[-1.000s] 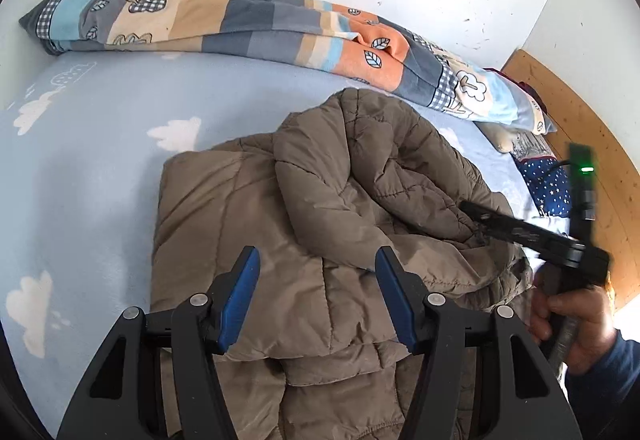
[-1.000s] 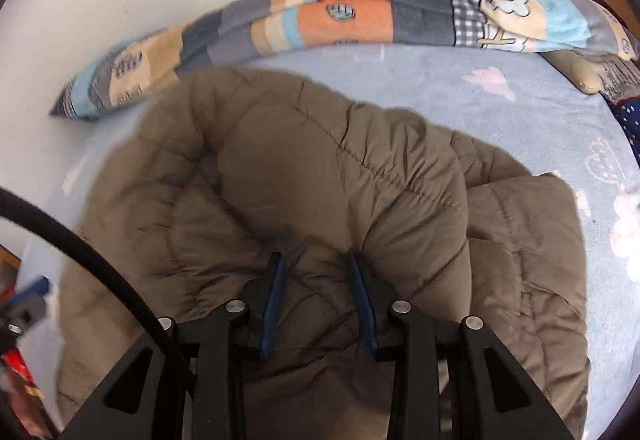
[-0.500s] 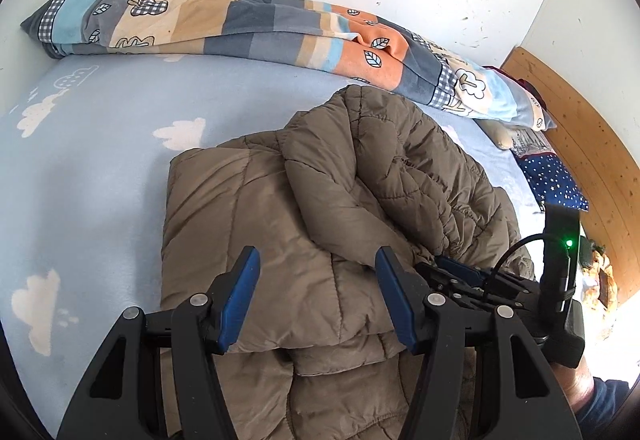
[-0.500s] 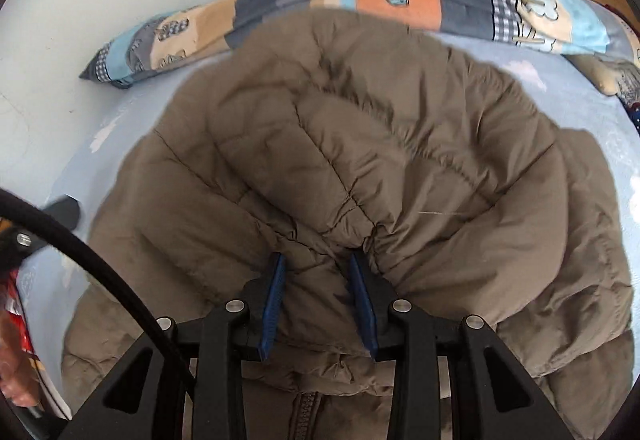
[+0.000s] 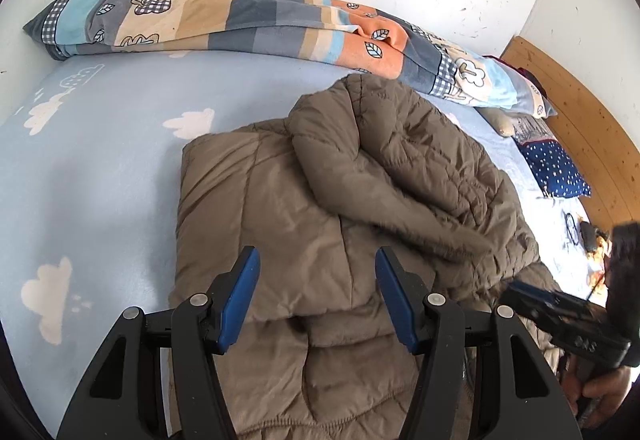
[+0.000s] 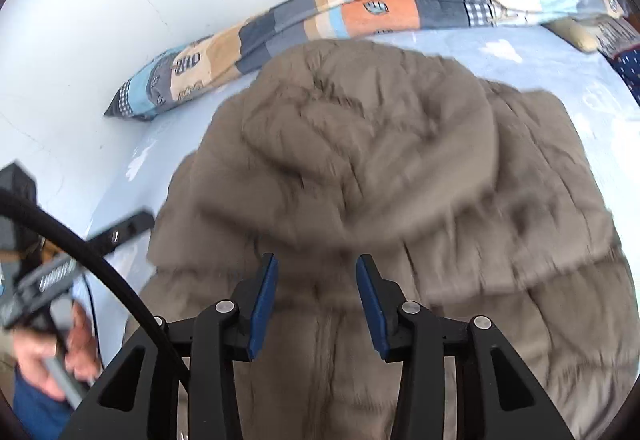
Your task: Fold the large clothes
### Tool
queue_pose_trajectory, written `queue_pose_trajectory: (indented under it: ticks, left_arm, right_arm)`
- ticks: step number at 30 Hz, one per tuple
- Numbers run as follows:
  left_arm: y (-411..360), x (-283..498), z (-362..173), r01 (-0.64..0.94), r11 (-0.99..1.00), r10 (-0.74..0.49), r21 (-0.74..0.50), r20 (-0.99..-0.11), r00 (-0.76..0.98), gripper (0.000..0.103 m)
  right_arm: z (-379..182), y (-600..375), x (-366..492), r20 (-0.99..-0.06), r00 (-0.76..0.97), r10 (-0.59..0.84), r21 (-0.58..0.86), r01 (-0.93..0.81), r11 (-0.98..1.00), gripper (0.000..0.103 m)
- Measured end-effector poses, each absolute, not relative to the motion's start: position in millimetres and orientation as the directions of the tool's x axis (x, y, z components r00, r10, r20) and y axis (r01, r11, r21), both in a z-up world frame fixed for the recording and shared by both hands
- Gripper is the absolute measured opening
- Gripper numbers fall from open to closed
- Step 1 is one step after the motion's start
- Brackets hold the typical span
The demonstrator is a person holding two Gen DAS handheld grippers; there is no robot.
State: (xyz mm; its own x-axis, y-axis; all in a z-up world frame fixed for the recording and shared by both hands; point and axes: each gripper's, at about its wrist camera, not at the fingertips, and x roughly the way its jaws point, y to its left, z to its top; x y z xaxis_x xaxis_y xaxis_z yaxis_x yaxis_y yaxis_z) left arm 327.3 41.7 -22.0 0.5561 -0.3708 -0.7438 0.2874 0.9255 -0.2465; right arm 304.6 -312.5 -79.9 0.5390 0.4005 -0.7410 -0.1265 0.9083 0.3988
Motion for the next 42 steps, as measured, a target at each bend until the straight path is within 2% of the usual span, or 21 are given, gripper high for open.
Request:
queue_pose_trajectory:
  ticks: [10,14,20,25,29,34,39,42]
  left_arm:
    - [46,267,-49,0.300,0.935,-0.329,-0.189,-0.782,0.529,0.059]
    - [45,229,-68,0.312,0.934,-0.316,-0.176,-0.816,0.484,0.059]
    - [46,182,-85,0.290,0.944,-0.286,-0.160,-0.835,0.471,0.059]
    - [45,175,-92,0.291,0.946,-0.270,-0.142,-0.843,0.465,0.061]
    - [50,180,-97,0.288,0.941,-0.295,-0.176,-0.843,0.450,0.062]
    - [54,176,-83,0.269,0.933,-0.338,-0.237,-0.833,0.438,0.062]
    - [91,173,-67,0.165,0.923,-0.385,-0.349,-0.810,0.442,0.063]
    - [114,170,-64,0.101,0.926,-0.370,-0.365,-0.814,0.447,0.063]
  right_arm:
    - [-90,-367,201,-0.762,0.536,0.363,0.380,-0.083,0.921,0.044]
    - [-99,-396,168,-0.751,0.557,0.354,0.403,-0.038,0.915,0.048]
    - [-121,-408,154,-0.759,0.527,0.383,0.449,-0.001,0.893,0.048]
    - [-130,-398,156,-0.773,0.511,0.375,0.422,-0.027,0.906,0.049]
    - [-141,-406,154,-0.766,0.496,0.409,0.471,0.000,0.882,0.048]
    - [-128,-415,147,-0.732,0.517,0.444,0.511,-0.015,0.860,0.048]
    - [-113,-435,136,-0.702,0.557,0.444,0.534,-0.001,0.845,0.048]
    - [-114,-448,130,-0.691,0.565,0.450,0.562,0.029,0.826,0.048]
